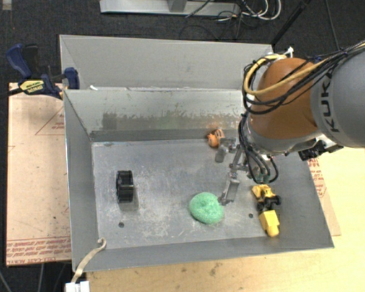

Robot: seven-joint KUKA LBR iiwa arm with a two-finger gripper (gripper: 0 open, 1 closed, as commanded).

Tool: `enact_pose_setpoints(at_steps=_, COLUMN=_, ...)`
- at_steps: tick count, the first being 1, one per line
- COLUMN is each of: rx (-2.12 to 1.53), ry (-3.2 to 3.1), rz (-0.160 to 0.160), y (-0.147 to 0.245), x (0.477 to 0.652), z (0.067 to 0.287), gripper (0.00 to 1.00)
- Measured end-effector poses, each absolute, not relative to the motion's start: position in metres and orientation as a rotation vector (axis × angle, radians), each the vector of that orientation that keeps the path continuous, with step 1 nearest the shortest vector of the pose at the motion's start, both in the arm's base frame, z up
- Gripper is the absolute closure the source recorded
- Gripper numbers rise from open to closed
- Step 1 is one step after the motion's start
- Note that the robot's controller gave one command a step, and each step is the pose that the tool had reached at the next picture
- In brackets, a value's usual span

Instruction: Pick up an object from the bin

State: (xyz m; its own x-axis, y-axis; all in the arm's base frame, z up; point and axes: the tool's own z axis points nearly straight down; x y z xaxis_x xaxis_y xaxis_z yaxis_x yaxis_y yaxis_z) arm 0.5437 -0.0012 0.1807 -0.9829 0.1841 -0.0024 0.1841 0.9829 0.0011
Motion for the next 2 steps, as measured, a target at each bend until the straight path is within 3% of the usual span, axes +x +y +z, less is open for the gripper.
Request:
enact_pose_setpoints(at_steps=1, rx=0.295, ry=3.120, rz=0.002, y=-0.003, x=0.528, z=0.129, gripper=0.00)
enact_pose_setpoints(at_steps=2, rx=0.216, ry=3.140, rz=0.000, y=0.003, x=0.535, z=0.098, gripper=0.00)
